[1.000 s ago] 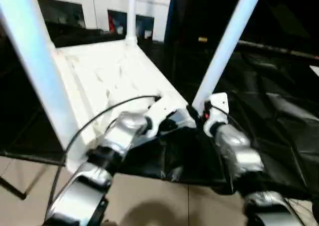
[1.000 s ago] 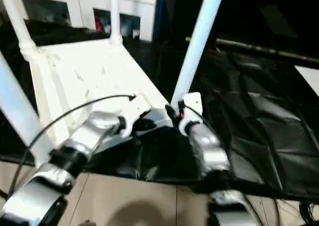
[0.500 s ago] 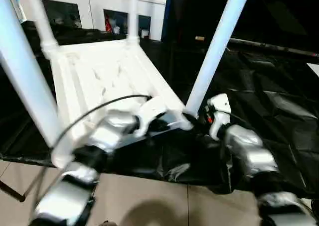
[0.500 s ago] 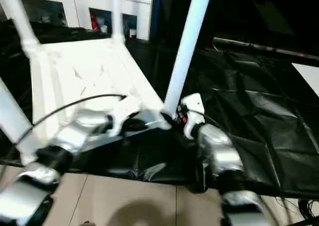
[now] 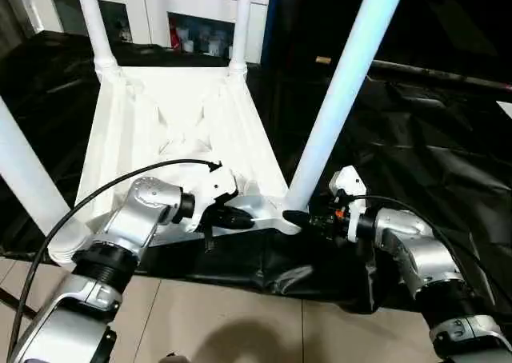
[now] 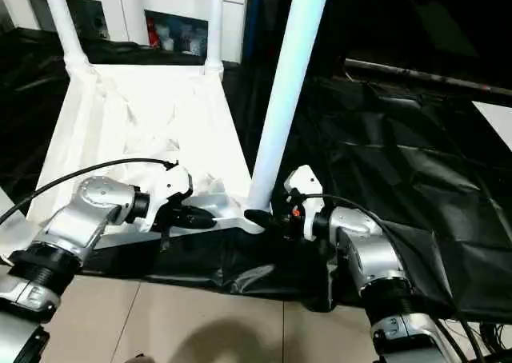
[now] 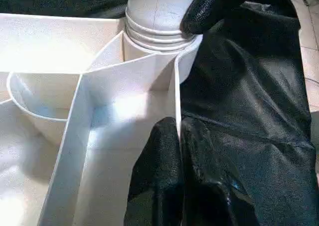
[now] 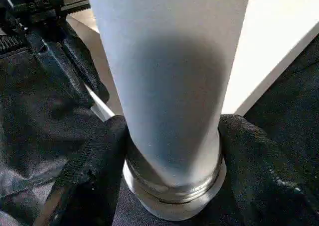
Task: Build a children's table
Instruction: Rotate leg to tighten
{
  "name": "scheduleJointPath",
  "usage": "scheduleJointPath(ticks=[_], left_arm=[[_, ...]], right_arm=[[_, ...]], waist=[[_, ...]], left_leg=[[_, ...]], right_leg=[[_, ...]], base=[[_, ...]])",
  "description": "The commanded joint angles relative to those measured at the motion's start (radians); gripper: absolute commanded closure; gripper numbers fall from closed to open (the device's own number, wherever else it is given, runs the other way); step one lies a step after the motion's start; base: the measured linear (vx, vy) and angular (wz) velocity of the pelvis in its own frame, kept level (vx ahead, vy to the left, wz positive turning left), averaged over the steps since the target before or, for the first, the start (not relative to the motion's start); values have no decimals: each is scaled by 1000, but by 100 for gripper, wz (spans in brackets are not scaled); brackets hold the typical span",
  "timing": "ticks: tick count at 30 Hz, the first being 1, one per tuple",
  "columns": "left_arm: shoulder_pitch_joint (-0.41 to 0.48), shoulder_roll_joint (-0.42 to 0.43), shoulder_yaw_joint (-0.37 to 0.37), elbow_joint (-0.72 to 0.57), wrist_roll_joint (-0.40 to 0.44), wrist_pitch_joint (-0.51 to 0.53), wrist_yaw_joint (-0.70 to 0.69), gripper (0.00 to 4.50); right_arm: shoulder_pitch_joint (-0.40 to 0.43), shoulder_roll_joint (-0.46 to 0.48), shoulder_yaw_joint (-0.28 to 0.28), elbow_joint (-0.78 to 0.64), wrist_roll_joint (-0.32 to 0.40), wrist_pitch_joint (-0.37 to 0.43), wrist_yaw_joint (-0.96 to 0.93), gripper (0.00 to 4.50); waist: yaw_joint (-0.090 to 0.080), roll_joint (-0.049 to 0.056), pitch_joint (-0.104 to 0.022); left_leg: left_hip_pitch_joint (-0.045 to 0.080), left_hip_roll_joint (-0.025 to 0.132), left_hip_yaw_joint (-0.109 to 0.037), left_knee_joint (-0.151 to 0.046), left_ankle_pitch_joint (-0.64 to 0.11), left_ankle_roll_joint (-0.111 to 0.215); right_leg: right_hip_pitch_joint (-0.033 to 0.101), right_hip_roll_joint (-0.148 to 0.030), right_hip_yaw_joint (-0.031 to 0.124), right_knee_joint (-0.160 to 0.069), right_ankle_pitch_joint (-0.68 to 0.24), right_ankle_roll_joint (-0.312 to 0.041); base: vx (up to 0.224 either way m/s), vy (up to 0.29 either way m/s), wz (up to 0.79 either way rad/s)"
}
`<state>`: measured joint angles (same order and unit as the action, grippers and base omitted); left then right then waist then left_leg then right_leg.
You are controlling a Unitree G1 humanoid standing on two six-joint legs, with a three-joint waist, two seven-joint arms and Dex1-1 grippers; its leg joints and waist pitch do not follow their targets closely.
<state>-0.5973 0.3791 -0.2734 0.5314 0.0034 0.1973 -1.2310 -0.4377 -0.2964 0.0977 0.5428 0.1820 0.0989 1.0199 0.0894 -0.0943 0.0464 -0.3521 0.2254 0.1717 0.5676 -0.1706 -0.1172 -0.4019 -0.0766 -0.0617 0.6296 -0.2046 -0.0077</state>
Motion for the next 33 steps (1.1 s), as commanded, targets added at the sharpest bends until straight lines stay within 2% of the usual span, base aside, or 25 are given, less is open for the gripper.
scheduleJointPath(ticks=[1,9,13,17,18,19,20,21,22,23,25,26,27,30,31,32,33], left_arm=[[15,-25,10,-11,-47,-1,-16,450],[19,-26,9,-18,-46,3,-8,450],[4,-64,28,19,-27,5,93,450],[-43,-139,42,106,18,0,268,450],[-45,-143,42,112,20,-1,277,450],[-67,-173,46,150,34,-1,342,450],[-98,-214,53,199,47,7,424,450],[-104,-223,53,207,49,8,439,450],[-127,-259,54,236,54,17,493,450],[-136,-276,50,244,56,23,505,450],[-148,-300,43,255,66,26,527,450],[-151,-305,41,258,69,25,532,450],[-153,-310,34,260,77,23,529,450],[-148,-309,14,256,90,7,501,450],[-146,-307,13,254,89,6,493,450],[-144,-298,14,260,86,-14,483,450],[-140,-289,13,260,83,-22,470,450]], right_arm=[[0,-9,23,-3,-9,2,30,195],[12,-14,30,-6,-11,-3,45,202],[11,11,9,31,-33,-23,-58,202],[-8,74,-41,93,-60,-14,-273,202],[-9,78,-43,94,-61,-12,-283,203],[-11,109,-57,99,-64,4,-357,203],[-16,153,-78,104,-64,27,-456,203],[-18,162,-81,106,-64,30,-478,203],[-29,201,-93,117,-66,39,-560,203],[-35,221,-94,121,-67,42,-589,203],[-46,249,-86,128,-79,46,-630,203],[-48,255,-83,130,-84,45,-638,203],[-51,263,-67,131,-93,29,-623,203],[-48,277,-34,113,-98,-3,-565,203],[-46,279,-33,107,-92,-5,-553,154],[-44,271,-35,97,-83,-12,-532,153],[-43,264,-38,89,-70,-5,-504,151]], waist=[[2,-2,-57],[3,-2,-56],[2,-3,-55],[0,-5,-50],[1,-5,-51],[2,-6,-52],[0,-4,-52],[2,-4,-54],[2,-2,-56],[3,-1,-55],[3,0,-56],[3,-1,-58],[4,5,-59],[2,1,-58],[2,2,-56],[2,-1,-55],[3,0,-55]], left_leg=[[-2,6,10,-54,-146,55],[-2,6,10,-53,-145,55],[-1,7,11,-54,-150,49],[1,3,11,-57,-191,24],[3,3,9,-58,-205,15],[2,2,10,-57,-200,15],[2,2,8,-59,-200,9],[4,3,8,-58,-197,5],[3,2,8,-57,-184,7],[4,3,8,-58,-182,6],[0,0,8,-58,-177,8],[-2,0,7,-57,-167,11],[-2,0,7,-56,-163,14],[-5,0,8,-57,-162,26],[-4,0,8,-58,-171,28],[-2,0,8,-57,-183,30],[-2,0,8,-58,-190,32]], right_leg=[[53,-54,42,-72,-108,-204],[54,-54,42,-73,-119,-199],[51,-55,42,-75,-132,-195],[46,-55,42,-89,-251,-161],[46,-57,41,-94,-303,-142],[45,-57,43,-96,-310,-131],[43,-55,43,-95,-312,-126],[43,-56,43,-95,-308,-126],[44,-55,44,-92,-271,-131],[42,-55,44,-90,-256,-134],[47,-54,43,-89,-226,-136],[49,-53,43,-86,-205,-136],[50,-54,43,-85,-191,-138],[53,-53,42,-84,-165,-142],[52,-53,41,-87,-182,-140],[50,-54,42,-90,-204,-139],[50,-54,42,-91,-215,-139]], base=[[0,0,0],[0,0,0],[0,0,0],[0,0,0],[0,0,0],[0,0,0],[0,0,0],[0,0,0],[0,0,0],[0,0,0],[0,0,0],[0,0,0],[0,0,0],[0,0,0],[0,0,0],[0,0,0],[0,0,0]])
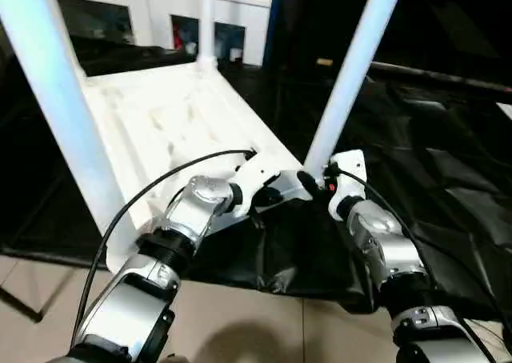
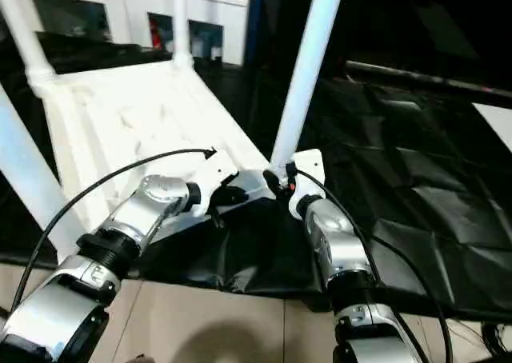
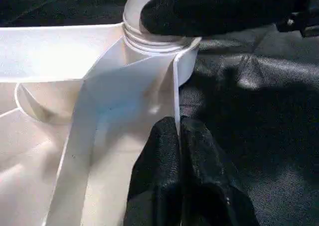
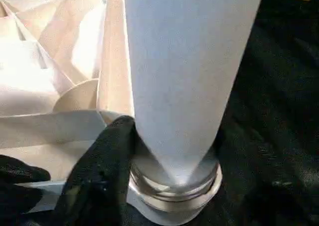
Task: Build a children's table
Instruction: Rotate leg to tighten
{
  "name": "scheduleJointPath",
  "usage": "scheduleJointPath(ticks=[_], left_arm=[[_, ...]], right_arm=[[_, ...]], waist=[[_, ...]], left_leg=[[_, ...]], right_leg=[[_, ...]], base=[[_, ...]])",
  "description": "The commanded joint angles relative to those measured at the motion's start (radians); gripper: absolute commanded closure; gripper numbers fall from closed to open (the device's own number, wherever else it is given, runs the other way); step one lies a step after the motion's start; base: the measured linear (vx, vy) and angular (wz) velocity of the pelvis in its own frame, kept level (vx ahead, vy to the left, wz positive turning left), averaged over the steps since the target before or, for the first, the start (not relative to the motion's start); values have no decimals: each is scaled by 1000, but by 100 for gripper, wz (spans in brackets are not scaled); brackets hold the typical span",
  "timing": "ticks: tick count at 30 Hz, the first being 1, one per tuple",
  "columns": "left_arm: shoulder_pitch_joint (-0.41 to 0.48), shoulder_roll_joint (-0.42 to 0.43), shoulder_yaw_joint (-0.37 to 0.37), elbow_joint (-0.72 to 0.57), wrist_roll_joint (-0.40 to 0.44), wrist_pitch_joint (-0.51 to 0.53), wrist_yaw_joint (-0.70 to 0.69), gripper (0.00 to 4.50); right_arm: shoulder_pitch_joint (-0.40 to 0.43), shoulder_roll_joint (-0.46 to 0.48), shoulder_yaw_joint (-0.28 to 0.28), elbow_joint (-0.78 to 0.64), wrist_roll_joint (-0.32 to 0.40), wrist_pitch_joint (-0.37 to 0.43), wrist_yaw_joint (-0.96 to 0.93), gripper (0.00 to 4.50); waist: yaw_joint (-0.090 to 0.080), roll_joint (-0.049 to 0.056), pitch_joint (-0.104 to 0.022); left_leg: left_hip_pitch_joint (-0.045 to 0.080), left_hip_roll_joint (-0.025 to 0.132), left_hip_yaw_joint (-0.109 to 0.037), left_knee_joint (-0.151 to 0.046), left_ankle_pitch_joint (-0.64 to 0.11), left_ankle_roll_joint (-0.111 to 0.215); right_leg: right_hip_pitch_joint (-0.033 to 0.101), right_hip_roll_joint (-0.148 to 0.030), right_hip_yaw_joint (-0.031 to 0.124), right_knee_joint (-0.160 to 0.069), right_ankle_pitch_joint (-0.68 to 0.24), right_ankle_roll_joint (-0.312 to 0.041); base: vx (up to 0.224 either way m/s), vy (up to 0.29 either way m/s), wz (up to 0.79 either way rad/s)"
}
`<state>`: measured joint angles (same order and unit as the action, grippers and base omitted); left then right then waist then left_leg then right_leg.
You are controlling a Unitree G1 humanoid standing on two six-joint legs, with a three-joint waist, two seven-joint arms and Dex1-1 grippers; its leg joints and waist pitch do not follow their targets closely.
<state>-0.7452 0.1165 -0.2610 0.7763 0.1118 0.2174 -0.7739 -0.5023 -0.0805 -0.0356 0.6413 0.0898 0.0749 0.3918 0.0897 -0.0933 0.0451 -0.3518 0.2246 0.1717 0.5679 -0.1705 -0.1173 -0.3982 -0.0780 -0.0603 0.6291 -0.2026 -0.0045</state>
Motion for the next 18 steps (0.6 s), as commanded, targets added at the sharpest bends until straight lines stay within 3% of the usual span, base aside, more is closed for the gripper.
scheduleJointPath(ticks=[1,4,6,11,13,18], left_arm=[[10,-20,1,17,-28,-48,6,450],[26,5,-2,2,-39,-68,-47,450],[45,40,-3,-18,-46,-91,-110,450],[106,142,0,-104,-108,-108,-339,450],[124,181,-5,-139,-127,-85,-411,450],[150,242,3,-186,-149,-54,-490,450]], right_arm=[[23,41,96,-15,30,26,145,151],[31,2,120,-33,28,27,216,101],[42,-49,135,-54,25,26,297,96],[57,-157,125,-91,59,49,478,96],[59,-187,129,-96,64,53,527,96],[61,-231,144,-102,70,72,605,96]], waist=[[1,-2,-52],[2,-3,-52],[2,-9,-52],[0,-6,-50],[0,-3,-49],[0,-1,-54]], left_leg=[[-4,1,7,-59,-201,34],[-5,3,6,-60,-198,40],[-7,3,7,-59,-190,46],[-7,7,4,-62,-196,50],[-2,8,7,-61,-201,51],[-2,10,10,-58,-162,51]], right_leg=[[46,-54,40,-93,-237,-137],[46,-55,41,-95,-254,-129],[49,-55,40,-96,-252,-129],[49,-57,40,-95,-279,-141],[40,-56,41,-96,-273,-148],[44,-51,41,-75,-132,-200]], base=[[0,0,0],[0,0,0],[0,0,0],[0,0,0],[0,0,0],[0,0,0]])
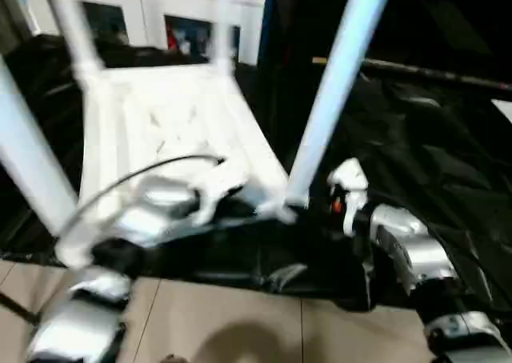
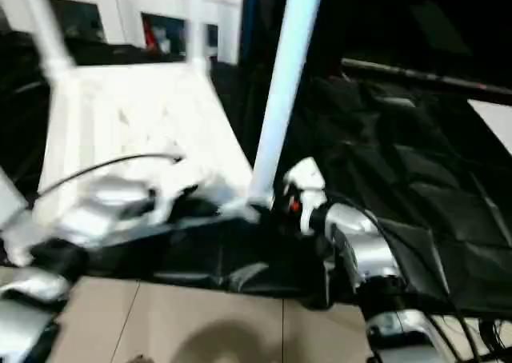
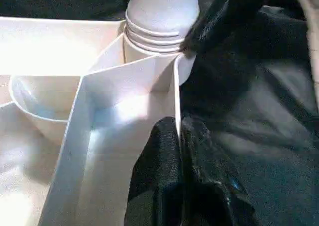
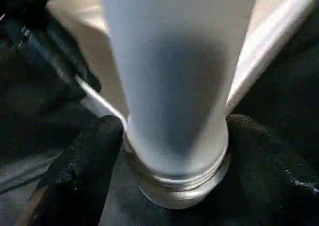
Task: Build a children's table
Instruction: Rotate leg to tighten
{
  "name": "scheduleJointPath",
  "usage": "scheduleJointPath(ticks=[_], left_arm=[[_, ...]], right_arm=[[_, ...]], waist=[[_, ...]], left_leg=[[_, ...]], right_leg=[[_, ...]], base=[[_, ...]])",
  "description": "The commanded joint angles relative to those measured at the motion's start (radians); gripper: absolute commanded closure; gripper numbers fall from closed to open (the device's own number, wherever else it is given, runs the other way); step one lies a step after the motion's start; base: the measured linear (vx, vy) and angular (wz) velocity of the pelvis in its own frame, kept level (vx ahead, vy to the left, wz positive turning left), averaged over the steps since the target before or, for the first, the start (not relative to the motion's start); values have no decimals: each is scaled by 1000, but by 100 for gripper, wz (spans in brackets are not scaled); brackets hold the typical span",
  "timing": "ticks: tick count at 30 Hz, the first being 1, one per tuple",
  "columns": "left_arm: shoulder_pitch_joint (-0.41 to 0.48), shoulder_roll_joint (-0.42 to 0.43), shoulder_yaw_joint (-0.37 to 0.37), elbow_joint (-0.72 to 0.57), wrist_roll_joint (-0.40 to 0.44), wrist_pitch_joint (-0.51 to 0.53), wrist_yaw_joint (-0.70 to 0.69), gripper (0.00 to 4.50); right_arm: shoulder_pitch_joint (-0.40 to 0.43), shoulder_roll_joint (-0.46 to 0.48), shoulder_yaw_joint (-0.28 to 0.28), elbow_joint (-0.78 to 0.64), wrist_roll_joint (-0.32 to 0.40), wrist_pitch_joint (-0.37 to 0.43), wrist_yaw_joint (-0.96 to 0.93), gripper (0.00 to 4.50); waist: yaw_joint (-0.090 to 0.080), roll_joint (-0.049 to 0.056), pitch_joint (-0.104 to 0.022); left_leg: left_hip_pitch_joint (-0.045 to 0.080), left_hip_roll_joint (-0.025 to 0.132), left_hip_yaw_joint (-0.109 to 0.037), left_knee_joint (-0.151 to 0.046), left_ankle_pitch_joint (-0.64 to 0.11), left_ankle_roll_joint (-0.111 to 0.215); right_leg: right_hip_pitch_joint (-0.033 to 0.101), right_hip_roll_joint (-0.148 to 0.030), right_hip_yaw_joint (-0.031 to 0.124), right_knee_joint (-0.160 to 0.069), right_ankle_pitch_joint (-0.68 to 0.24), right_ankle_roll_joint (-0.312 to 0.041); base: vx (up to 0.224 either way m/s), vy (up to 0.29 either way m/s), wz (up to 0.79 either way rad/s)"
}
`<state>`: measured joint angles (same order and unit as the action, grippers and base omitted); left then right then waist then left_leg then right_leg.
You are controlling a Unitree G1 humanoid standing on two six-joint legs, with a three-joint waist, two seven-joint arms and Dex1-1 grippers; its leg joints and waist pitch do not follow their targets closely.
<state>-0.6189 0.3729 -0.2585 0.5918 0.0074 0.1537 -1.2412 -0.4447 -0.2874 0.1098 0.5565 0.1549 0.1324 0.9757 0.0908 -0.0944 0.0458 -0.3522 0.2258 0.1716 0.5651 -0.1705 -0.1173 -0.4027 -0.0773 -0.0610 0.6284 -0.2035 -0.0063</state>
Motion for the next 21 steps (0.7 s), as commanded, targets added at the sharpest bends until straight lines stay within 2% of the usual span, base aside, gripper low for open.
scheduleJointPath(ticks=[1,4,5,11,21], left_arm=[[27,-7,3,-7,-47,10,-29,450],[33,2,6,-15,-49,11,-37,450],[34,4,7,-20,-50,15,-38,450],[39,6,10,-40,-56,29,-47,450],[44,-10,0,-47,-47,29,-23,450]], right_arm=[[4,-28,2,-18,2,16,33,96],[6,-29,12,-12,-4,9,46,112],[6,-27,17,-9,-5,6,49,121],[6,-13,17,-12,13,10,63,167],[19,-4,11,-24,25,-4,67,176]], waist=[[0,0,-55],[0,-3,-54],[0,-8,-54],[0,-5,-53],[1,-5,-55]], left_leg=[[-1,8,10,-55,-156,52],[-2,6,11,-54,-155,53],[-3,5,11,-54,-153,53],[-1,7,10,-55,-160,45],[-1,6,11,-52,-136,55]], right_leg=[[49,-51,42,-73,-119,-202],[52,-54,42,-74,-121,-202],[53,-55,42,-74,-126,-199],[51,-55,42,-77,-163,-186],[53,-53,42,-71,-111,-201]], base=[[0,0,0],[0,0,0],[0,0,0],[0,0,0],[0,0,0]])
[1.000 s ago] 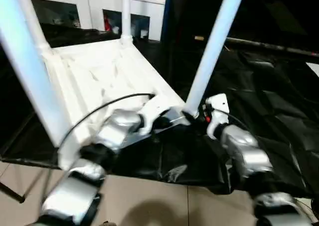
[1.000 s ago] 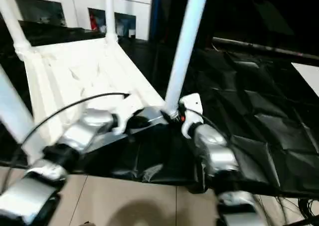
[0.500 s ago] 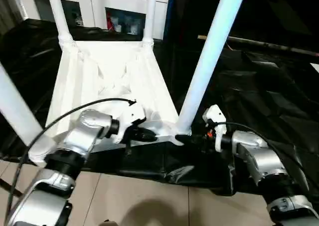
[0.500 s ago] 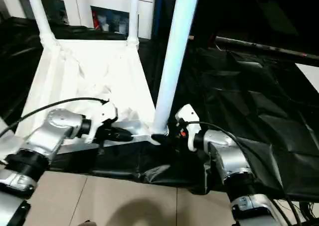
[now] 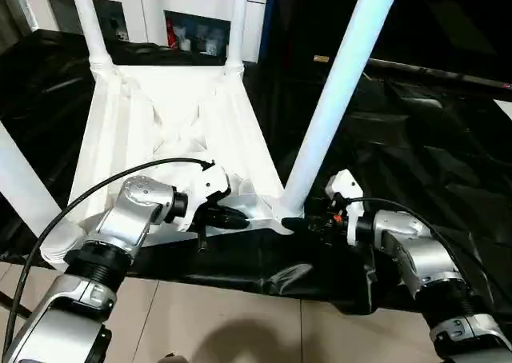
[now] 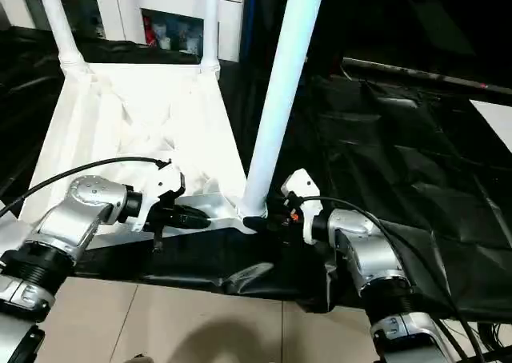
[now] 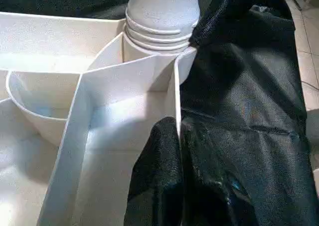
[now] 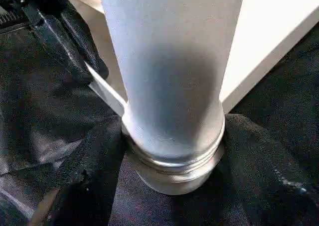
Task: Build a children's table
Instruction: Rotate leg to tighten
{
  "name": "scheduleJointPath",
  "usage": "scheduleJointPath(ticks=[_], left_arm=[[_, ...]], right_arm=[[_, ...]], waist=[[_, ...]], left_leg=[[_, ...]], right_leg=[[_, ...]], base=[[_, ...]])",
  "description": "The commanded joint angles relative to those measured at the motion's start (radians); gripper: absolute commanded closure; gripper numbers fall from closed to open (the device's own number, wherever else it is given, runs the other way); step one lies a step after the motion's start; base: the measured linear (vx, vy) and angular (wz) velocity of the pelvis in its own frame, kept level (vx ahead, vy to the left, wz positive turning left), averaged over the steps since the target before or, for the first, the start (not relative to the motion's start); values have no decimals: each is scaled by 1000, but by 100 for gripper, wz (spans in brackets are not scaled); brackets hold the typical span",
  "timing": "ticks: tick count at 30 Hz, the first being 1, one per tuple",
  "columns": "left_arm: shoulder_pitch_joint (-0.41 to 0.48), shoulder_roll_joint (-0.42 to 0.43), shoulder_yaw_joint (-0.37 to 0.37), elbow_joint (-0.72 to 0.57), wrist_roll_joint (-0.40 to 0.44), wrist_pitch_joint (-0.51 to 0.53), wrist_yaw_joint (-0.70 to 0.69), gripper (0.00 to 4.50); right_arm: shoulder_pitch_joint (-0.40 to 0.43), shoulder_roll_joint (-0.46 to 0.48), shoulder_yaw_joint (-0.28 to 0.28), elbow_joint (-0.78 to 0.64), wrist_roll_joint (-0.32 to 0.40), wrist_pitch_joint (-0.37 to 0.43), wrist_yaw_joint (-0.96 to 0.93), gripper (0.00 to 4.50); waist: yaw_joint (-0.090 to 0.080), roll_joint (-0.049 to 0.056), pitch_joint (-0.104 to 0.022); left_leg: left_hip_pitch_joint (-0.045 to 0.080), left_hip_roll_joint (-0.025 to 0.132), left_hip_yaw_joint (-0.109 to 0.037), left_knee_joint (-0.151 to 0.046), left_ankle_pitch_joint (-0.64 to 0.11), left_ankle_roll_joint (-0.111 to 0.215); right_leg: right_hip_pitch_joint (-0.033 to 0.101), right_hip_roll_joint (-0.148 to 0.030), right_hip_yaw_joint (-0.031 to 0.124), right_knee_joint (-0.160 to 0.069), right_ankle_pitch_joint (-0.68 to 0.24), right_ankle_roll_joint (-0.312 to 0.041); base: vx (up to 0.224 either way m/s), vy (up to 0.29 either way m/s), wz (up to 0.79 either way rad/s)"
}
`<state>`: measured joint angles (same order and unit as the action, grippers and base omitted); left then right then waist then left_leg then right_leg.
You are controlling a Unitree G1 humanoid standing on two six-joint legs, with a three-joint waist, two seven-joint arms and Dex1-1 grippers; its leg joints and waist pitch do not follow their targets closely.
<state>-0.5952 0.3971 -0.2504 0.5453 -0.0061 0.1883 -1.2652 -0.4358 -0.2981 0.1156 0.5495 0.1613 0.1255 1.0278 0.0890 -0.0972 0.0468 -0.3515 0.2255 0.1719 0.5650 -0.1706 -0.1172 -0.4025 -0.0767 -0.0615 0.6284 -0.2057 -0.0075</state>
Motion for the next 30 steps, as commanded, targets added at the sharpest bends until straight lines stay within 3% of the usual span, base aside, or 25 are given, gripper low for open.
scheduleJointPath(ticks=[1,3,5,8,9,10,11,15,19,21,24,25,27,30], left_arm=[[20,-36,-8,1,-32,-6,4,450],[9,-69,-10,24,-8,-16,74,450],[-22,-157,-16,83,39,-28,231,450],[-48,-217,-23,122,70,-19,335,450],[-64,-252,-22,143,84,-15,400,450],[-73,-270,-20,155,88,-10,430,450],[-86,-298,-23,171,96,-2,469,450],[-104,-350,-30,203,129,-1,545,450],[-106,-362,-36,214,146,-17,553,450],[-95,-348,-39,200,145,-32,528,450],[-90,-328,-35,196,141,-59,503,450],[-89,-320,-34,195,139,-65,495,450],[-81,-288,-29,191,132,-101,445,450],[-68,-259,-28,173,119,-118,398,450]], right_arm=[[10,8,5,-16,19,2,12,176],[4,34,-10,11,5,-14,-63,176],[-14,106,-50,67,-18,-30,-250,176],[-21,158,-78,76,-14,-11,-357,176],[-27,186,-93,85,-18,-15,-423,176],[-32,200,-101,92,-19,-15,-457,176],[-40,224,-115,103,-21,-13,-518,176],[-52,289,-154,106,-8,-29,-625,176],[-49,304,-130,81,-26,-49,-616,177],[-35,287,-103,57,-30,-88,-547,177],[-24,254,-108,34,-5,-107,-464,177],[-22,242,-113,28,4,-110,-438,121],[-17,183,-127,12,36,-86,-337,108],[-7,119,-94,2,14,-66,-265,81]], waist=[[3,-3,-56],[2,-3,-55],[1,-4,-49],[3,-7,-52],[3,-6,-52],[3,3,-52],[3,-2,-53],[3,-1,-56],[5,1,-59],[5,-1,-57],[7,-4,-58],[9,-4,-58],[11,-7,-58],[4,-9,-57]], left_leg=[[-1,6,11,-52,-140,54],[-1,7,11,-53,-146,51],[4,6,10,-56,-194,21],[2,5,8,-57,-201,14],[0,4,8,-57,-197,15],[2,5,7,-58,-199,12],[4,5,8,-56,-197,10],[1,3,8,-56,-178,13],[-2,1,9,-53,-144,35],[-3,1,9,-54,-152,39],[-3,1,9,-53,-155,45],[-4,1,10,-52,-153,55],[-10,1,9,-51,-140,74],[-12,2,7,-50,-133,77]], right_leg=[[53,-54,42,-72,-114,-199],[51,-56,43,-73,-132,-195],[46,-58,42,-88,-243,-169],[46,-59,43,-93,-300,-135],[46,-59,43,-94,-302,-130],[43,-59,44,-94,-302,-127],[42,-57,44,-93,-283,-130],[46,-54,44,-87,-213,-141],[52,-53,43,-79,-127,-153],[52,-54,43,-81,-136,-155],[54,-54,42,-83,-143,-154],[56,-54,43,-82,-135,-155],[61,-54,41,-81,-117,-154],[60,-56,39,-84,-145,-152]], base=[[0,0,0],[0,0,0],[0,0,0],[0,0,0],[0,0,0],[0,0,0],[0,0,0],[0,0,0],[0,0,0],[0,0,0],[0,0,0],[0,0,0],[0,0,0],[0,0,0]])
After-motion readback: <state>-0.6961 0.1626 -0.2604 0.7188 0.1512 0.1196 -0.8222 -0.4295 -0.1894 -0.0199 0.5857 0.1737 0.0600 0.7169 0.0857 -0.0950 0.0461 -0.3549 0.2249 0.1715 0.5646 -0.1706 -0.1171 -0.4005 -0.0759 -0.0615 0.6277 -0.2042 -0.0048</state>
